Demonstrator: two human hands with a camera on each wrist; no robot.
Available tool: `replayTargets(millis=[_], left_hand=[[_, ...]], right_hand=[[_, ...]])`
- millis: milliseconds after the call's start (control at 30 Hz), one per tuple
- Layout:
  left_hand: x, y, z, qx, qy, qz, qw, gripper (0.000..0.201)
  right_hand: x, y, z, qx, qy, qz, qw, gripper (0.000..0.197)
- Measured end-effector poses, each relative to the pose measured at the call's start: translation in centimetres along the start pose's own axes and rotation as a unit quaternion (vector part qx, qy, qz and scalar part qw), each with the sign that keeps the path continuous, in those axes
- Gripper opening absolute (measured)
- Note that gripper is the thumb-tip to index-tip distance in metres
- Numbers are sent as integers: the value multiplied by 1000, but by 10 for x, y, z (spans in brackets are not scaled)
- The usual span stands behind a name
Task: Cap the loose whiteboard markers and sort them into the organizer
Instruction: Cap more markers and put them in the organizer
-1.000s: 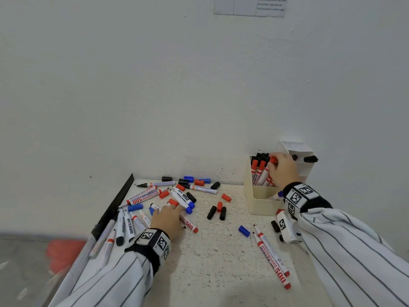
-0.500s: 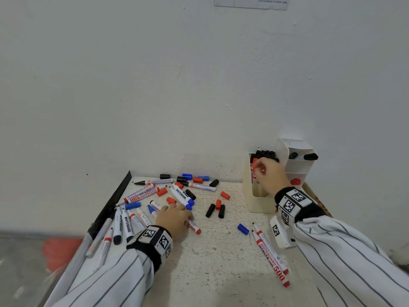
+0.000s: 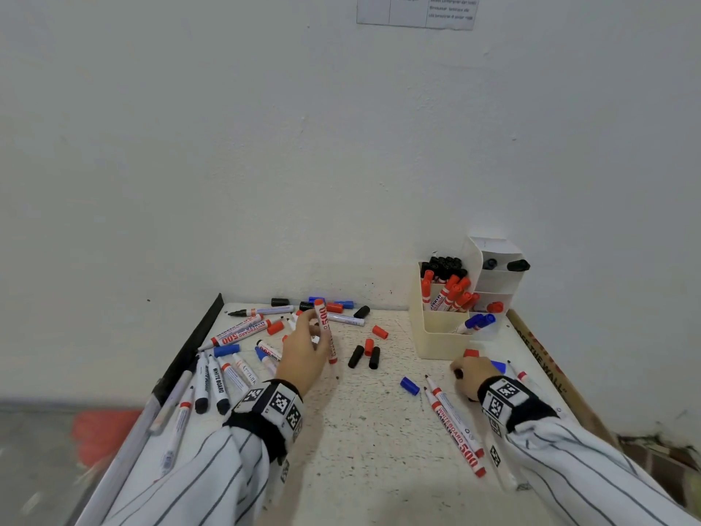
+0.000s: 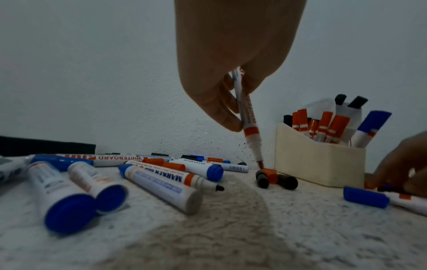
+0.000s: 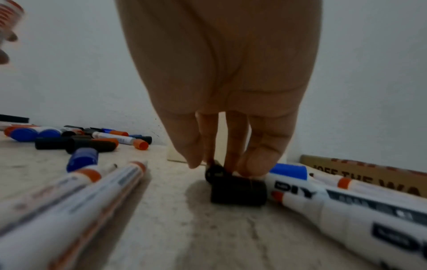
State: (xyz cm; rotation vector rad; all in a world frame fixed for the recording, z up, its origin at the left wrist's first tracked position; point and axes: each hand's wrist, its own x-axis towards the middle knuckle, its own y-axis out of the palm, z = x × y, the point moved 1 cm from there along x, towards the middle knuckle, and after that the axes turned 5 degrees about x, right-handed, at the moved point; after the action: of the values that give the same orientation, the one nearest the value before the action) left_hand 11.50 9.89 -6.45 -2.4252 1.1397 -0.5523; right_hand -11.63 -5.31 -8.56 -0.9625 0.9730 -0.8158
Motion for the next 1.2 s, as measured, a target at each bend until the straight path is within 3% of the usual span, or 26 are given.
replayTargets(millis=[167,333,433,567,800,1033,1133,1200], left_hand=[[-9,-4,7,-154,-79,13,985,33],[-18,-8,15,-259,-138,12,956,40],[-23,-9,16,-312,-144,9,939,45],[-30,-9,15,-343,-155,1,927,38],[-37,-11,15,-389,-209,-5,897,35],[-42,-11,16,-370,-205,-10,906,38],[-43,-10,22,-319,-198,-30,926,32],[-42,-12,27,-210,-188,-52,958,28]], right_hand=[[6,3,2,-5,-15,-27,1000,13],[-2,-2,26,86,-116,-83,986,7],[-14,-2,45,157,-186,-100,965,15],[-29,7,68,177,-248,-63,950,21],[-47,20,87,262,-297,-77,915,20],[-50,25,89,255,-300,-76,916,20],[-49,28,85,233,-278,-59,930,22],[-47,31,80,212,-260,-38,941,28]])
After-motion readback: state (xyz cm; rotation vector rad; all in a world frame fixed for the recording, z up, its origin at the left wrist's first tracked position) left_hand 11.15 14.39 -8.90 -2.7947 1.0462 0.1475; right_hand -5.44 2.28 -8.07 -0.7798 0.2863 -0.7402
